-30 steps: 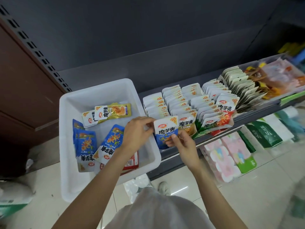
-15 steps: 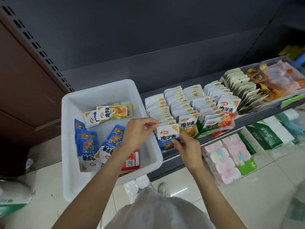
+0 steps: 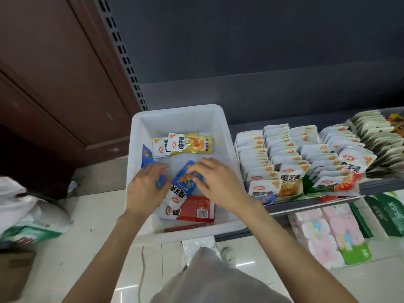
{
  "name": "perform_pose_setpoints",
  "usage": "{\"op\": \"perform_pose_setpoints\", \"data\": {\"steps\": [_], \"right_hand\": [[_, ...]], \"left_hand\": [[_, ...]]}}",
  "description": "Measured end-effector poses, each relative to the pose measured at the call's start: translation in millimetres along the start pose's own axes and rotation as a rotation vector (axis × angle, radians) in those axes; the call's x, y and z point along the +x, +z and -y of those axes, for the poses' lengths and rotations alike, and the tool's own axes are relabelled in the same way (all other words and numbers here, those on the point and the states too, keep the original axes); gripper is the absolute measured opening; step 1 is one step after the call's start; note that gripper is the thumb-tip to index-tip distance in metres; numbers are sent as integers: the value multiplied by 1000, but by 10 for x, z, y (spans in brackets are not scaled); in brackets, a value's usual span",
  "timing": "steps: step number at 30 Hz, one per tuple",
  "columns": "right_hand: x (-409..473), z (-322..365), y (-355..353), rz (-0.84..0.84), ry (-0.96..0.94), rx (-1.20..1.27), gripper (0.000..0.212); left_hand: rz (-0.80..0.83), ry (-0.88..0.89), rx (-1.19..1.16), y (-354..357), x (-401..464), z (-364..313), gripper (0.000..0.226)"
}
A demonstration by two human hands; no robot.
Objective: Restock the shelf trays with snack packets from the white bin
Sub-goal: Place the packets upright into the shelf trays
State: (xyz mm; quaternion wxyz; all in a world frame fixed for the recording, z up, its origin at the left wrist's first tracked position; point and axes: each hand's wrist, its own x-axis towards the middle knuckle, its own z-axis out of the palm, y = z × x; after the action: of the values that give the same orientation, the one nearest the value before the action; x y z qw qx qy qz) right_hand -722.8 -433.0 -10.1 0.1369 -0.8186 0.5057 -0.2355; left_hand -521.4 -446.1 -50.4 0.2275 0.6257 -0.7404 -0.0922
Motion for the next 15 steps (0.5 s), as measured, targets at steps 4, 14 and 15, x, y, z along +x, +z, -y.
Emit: {"op": "perform_pose_setpoints", "data": {"steps": [4,14,15], "right_hand": [[549,-206,585,510,-91,-228,45],[658,-388,642,571,89,-412,34],[612,-383,565,466,171,-343,25]], "left_hand": [[346,-54,181,123,20,44,62],[413,-178,5,344,217,-78,74],[275,-209,-187,353,219,-64,74]]}}
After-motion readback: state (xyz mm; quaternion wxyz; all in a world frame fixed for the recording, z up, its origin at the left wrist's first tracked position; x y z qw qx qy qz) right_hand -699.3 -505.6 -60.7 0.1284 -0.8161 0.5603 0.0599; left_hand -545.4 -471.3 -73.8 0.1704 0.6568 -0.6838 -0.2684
